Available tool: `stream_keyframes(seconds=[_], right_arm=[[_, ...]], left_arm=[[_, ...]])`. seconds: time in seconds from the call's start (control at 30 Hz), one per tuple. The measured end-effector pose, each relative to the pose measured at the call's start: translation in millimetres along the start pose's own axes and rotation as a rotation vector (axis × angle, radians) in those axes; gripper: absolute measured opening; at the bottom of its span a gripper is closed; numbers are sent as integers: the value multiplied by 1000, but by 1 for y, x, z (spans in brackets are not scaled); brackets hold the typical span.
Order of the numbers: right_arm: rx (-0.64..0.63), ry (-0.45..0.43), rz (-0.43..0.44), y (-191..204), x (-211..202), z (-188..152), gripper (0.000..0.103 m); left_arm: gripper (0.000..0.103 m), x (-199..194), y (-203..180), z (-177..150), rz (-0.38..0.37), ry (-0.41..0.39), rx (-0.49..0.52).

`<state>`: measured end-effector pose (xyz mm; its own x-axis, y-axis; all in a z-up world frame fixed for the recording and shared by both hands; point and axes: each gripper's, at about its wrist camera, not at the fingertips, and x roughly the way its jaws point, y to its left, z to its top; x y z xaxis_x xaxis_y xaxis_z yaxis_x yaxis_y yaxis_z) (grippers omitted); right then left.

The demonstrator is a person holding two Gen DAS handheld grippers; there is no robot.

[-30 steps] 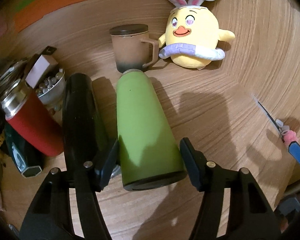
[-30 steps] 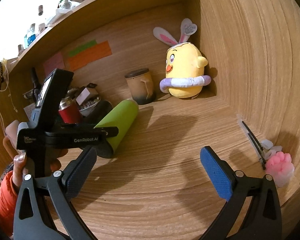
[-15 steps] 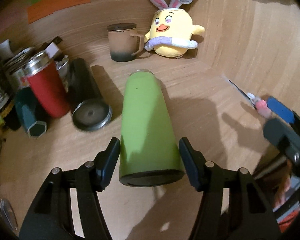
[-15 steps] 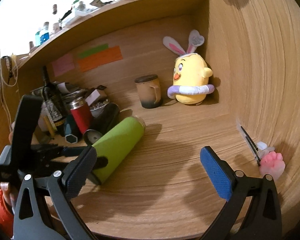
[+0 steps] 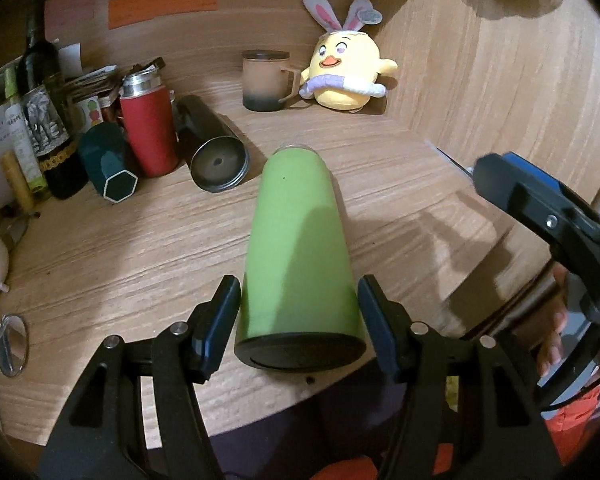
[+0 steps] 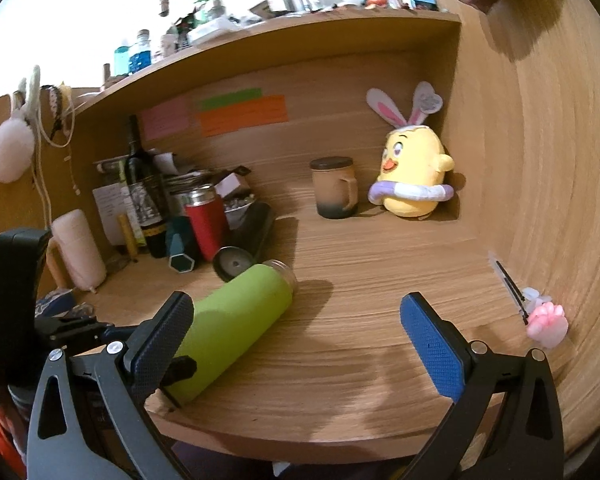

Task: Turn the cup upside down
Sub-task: 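Lift the lime-green tumbler with the left gripper toward the right gripper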

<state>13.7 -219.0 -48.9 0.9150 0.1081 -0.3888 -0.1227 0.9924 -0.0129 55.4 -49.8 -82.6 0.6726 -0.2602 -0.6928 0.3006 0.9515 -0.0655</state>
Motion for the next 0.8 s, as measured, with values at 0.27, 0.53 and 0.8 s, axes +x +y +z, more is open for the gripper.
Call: stream_keyframes(seconds=[0.27,0.53,0.8], right_arm=[[-52,5,29,30,0,-1,103],[-74,78,114,72,36,-15,103],[-108,156,12,99,79,-51,103]], left_arm=[[65,-46,24,-6,-13,-122,-48],[72,-79,89,-18,130,-217,-190],[72,-60,105,-29,164,-164,-196]])
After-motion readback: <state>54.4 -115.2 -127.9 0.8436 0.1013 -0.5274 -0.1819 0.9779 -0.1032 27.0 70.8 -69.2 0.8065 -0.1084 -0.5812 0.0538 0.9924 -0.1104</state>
